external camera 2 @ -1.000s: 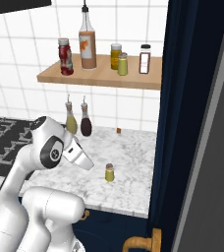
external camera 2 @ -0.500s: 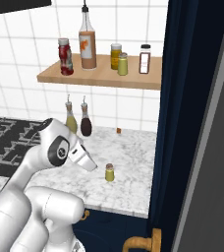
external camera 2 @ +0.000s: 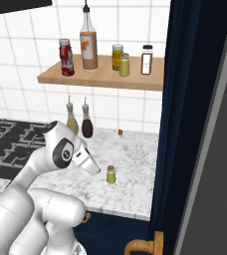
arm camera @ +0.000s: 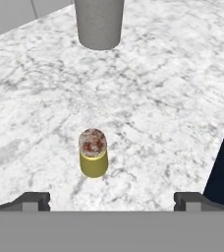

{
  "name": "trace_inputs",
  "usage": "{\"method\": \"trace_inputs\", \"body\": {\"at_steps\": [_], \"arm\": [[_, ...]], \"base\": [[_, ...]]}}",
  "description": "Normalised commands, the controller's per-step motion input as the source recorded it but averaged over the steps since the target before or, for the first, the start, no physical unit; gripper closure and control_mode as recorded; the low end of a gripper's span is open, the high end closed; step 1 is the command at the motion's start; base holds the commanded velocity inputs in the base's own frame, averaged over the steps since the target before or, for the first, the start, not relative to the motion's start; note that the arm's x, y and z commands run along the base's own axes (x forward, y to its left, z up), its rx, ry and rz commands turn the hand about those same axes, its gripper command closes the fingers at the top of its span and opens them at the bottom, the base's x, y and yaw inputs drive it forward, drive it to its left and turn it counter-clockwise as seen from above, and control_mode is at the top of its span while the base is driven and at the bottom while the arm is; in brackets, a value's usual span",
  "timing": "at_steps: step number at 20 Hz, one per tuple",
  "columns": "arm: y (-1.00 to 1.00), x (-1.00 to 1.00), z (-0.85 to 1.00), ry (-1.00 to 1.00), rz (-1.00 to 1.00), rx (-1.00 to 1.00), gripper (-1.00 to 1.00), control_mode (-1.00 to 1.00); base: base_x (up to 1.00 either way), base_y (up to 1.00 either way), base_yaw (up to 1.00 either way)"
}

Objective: Put the shaker and condiment bottle from the counter next to their counterparts in the cabinet.

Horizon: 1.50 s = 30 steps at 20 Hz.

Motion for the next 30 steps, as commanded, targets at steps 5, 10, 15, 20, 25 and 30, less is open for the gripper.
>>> {"method": "trace_inputs", "body": {"at_steps": [5,10,15,20,25,30], "arm": [[0.00,0.00,-0.29,0.00,0.00,0.00,-1.00,-1.00],[0.00,0.01,-0.29,0.00,0.00,0.00,-1.00,-1.00],[0.00,0.11,-0.18,0.00,-0.01,0.00,-1.00,-1.00],[0.00,0.17,-0.10,0.00,-0.02,0.00,-1.00,-1.00],[0.00,0.34,-0.18,0.00,-0.02,0.00,-1.00,-1.00],[-0.04,0.23,-0.15,0.00,0.00,0.00,-1.00,-1.00]], "base": [[0.00,0.00,0.00],[0.00,0.00,0.00],[0.00,0.00,0.00],[0.00,0.00,0.00],[0.00,0.00,0.00],[0.00,0.00,0.00]]}}
